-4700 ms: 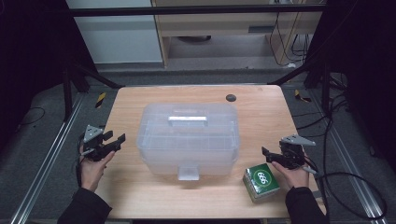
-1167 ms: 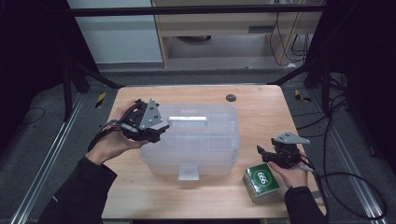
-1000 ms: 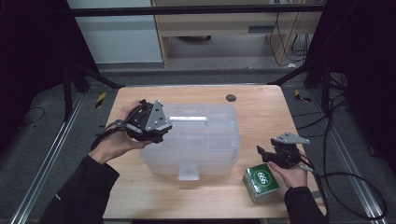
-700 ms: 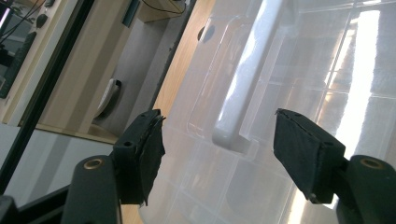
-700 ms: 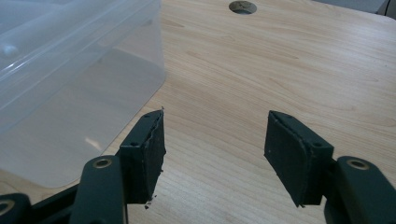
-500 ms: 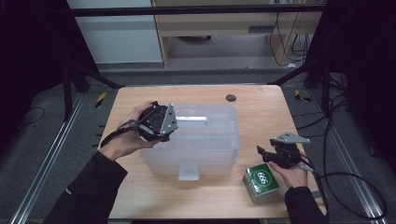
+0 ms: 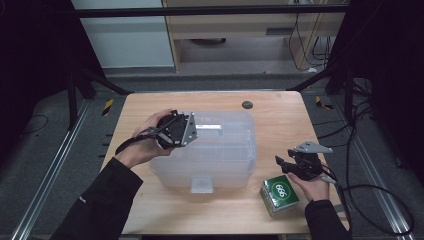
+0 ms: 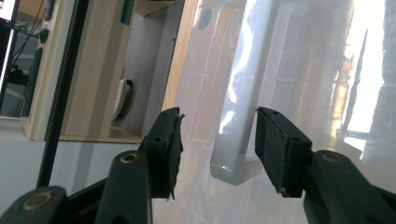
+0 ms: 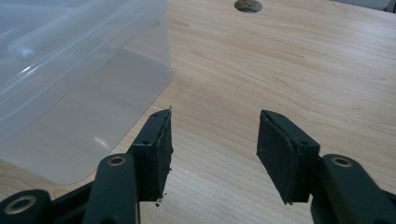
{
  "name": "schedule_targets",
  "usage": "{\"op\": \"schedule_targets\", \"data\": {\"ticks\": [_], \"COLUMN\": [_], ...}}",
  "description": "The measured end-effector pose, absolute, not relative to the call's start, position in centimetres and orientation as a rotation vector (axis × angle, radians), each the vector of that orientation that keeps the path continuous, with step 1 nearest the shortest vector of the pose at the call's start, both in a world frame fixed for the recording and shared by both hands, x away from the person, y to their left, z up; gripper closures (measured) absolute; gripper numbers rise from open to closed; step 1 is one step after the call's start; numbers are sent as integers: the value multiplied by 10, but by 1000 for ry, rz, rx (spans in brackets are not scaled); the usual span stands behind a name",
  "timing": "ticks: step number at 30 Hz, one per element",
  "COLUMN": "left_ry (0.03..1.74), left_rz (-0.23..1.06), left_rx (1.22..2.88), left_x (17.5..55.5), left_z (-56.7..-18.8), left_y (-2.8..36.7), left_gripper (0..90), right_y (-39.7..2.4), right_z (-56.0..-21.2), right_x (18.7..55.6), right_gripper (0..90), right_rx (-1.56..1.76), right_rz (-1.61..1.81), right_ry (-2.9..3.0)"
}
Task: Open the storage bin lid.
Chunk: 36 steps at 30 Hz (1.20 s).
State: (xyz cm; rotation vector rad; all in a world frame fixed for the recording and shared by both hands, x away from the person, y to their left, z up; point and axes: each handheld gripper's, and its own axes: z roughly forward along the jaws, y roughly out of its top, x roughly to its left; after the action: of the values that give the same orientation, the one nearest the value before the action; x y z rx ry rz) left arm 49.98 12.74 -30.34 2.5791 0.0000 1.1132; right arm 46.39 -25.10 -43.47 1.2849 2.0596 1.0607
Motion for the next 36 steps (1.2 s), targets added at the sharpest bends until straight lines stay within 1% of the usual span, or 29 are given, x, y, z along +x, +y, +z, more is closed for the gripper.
{"op": "schedule_targets", "data": {"ticks": [11, 23, 25, 36], "left_ry": [-48, -84, -97, -134], "left_rz": [1131, 1162, 1172, 1224], "left_rx": [2599, 2632, 2640, 2672], "left_x": [503, 501, 500, 497], "left_z": [-308, -309, -309, -308], "left_y": [120, 115, 114, 111], "left_gripper": [632, 718, 722, 737], "right_y": [-249, -250, -249, -248], "right_z": [-433, -428, -428, -423], "right_x": [464, 462, 462, 458], "right_gripper": [522, 562, 556, 594], "right_rx": [1287, 1284, 1278, 1281], "right_rz": [1047, 1025, 1017, 1050], "right_ry": [2086, 2071, 2065, 2053]}}
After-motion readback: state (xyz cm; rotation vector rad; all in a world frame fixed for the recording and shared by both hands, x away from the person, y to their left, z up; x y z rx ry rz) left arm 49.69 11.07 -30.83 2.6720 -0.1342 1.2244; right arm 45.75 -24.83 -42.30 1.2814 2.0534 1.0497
